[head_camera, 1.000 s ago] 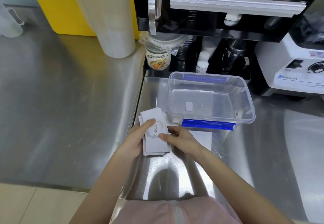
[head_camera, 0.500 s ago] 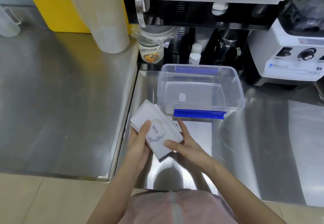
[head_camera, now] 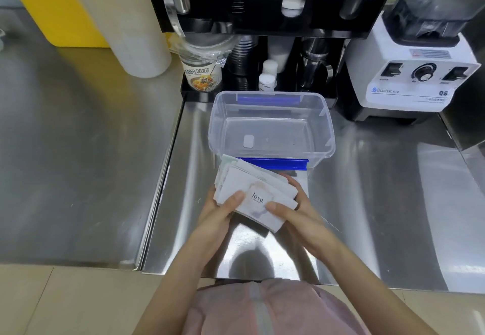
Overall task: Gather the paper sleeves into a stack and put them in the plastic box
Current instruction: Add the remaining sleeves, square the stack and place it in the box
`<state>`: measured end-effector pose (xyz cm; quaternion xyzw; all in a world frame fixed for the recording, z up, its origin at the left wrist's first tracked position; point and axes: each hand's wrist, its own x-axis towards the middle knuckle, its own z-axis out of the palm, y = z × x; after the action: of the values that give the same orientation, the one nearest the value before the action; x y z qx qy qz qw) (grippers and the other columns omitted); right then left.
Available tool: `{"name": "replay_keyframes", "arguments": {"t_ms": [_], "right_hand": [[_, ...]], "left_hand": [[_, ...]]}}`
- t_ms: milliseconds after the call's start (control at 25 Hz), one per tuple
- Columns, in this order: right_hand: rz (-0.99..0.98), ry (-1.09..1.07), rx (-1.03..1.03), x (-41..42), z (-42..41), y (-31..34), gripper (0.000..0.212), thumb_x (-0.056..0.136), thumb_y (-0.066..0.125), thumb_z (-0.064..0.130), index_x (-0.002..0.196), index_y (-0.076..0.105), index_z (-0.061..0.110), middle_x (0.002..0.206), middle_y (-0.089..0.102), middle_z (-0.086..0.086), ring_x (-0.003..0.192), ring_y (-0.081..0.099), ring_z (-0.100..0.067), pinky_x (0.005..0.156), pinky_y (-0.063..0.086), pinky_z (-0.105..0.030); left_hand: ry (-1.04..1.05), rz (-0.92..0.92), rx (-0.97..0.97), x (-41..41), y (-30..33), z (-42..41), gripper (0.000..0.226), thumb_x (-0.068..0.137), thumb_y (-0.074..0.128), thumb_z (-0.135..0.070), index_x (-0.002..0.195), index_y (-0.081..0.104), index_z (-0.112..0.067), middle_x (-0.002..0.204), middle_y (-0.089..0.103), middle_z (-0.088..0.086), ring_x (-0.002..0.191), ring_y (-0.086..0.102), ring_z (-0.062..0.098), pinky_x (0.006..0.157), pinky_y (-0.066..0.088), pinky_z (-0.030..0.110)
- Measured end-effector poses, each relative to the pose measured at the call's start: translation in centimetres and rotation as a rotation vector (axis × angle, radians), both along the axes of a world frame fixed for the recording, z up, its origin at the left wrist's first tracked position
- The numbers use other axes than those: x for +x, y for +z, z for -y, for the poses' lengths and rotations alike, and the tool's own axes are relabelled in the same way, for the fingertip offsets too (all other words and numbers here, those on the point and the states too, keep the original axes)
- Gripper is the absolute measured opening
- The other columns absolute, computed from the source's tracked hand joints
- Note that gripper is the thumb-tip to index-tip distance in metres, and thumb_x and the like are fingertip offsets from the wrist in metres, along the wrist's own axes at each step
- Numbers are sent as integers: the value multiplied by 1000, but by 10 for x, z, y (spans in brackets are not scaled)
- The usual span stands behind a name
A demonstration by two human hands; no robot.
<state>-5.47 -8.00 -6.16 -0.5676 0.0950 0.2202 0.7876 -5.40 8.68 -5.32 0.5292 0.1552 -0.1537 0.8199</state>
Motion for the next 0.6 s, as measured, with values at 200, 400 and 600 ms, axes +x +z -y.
{"name": "replay_keyframes", "arguments": {"t_ms": [200,400,600], "right_hand": [[164,184,-381,5,42,5,77,75,71,-1,123,34,46,109,60,14,91,65,4,80,52,-13],[297,323,-651,13,54,1,88,70,75,7,116,22,61,115,47,26,99,57,10,83,45,-3],[248,331,-683,7,54,-20,98,72,75,12,128,5,53,116,47,29,91,51,28,78,41,5]], "left_hand": [[-310,110,350,8,-8,-8,90,69,66,-13,141,14,-28,121,52,-10,97,58,-12,74,49,5],[-526,185,812,15,-20,-3,107,49,71,-52,136,13,-27,136,40,-2,122,43,-2,105,38,19],[-610,254,1066,21,-41,5,123,51,73,-50,145,-2,-23,145,30,5,137,24,21,117,18,38]]}}
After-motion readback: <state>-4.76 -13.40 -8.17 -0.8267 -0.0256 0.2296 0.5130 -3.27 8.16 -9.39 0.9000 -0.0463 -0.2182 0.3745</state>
